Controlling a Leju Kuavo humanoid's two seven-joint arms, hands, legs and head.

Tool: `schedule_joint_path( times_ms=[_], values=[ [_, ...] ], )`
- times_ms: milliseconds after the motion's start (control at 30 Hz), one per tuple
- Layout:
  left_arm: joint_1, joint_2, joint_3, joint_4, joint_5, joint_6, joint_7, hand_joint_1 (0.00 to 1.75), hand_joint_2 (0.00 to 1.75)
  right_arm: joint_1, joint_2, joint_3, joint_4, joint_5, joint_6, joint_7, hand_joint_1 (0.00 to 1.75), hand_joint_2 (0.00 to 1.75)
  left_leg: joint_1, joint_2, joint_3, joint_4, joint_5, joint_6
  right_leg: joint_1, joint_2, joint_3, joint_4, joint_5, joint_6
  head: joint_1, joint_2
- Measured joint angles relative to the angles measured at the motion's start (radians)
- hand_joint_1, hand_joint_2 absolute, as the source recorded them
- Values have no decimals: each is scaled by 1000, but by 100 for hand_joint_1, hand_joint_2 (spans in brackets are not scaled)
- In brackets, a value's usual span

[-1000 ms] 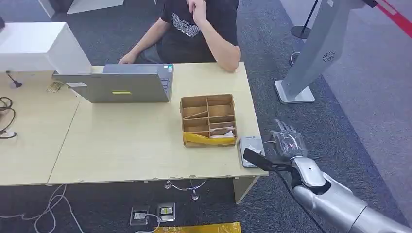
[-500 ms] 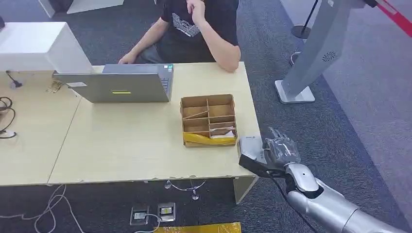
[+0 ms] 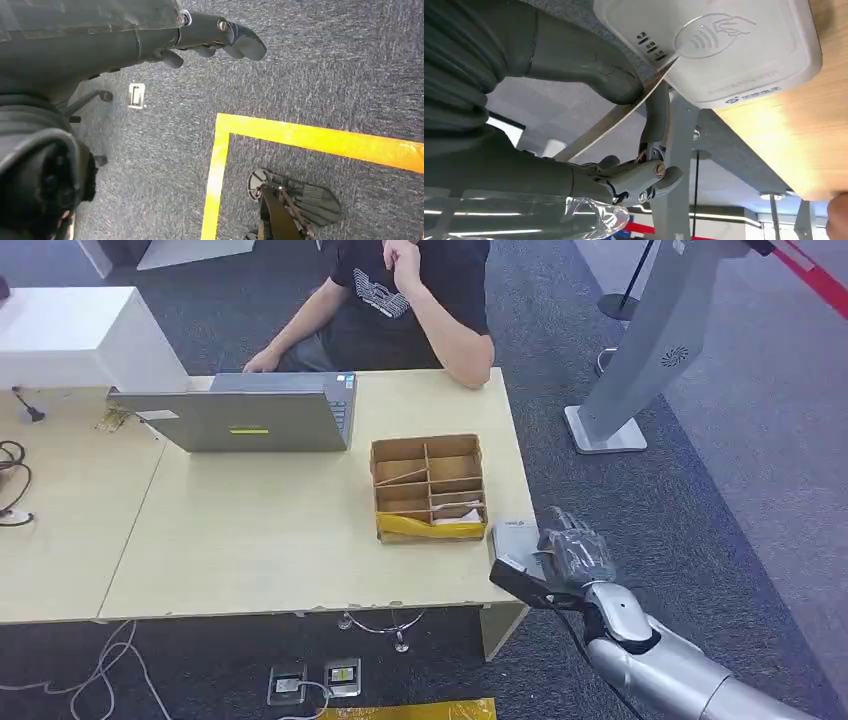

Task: Pass the card to the sensor for recognition and then transmit it.

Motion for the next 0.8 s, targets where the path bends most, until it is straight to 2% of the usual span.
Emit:
schedule_joint_path(
  times_ms=[300, 467, 633, 800],
  values=[
    [0, 1, 0, 5, 0, -9, 0, 0, 0, 10, 1, 0, 0, 28, -29, 27, 175, 175, 0, 0, 0, 0, 0, 0, 0, 0, 1, 0, 0, 0, 0, 0],
    [0, 3, 0, 5, 0, -7, -2, 0, 0, 22, -2, -12, -18, 63, -178, 47, 175, 175, 0, 0, 0, 0, 0, 0, 0, 0, 0, 0, 0, 0, -1, 0],
    [1, 3, 0, 5, 0, -7, -4, 0, 0, 12, -28, -61, -87, 208, -254, 92, 175, 175, 0, 0, 0, 0, 0, 0, 0, 0, 0, 0, 0, 0, 0, 0],
    [0, 3, -1, 5, 0, -9, -21, 0, 0, -25, -52, -130, -183, 319, -249, 126, 175, 175, 0, 0, 0, 0, 0, 0, 0, 0, 0, 0, 1, 0, 0, 0]
  ],
)
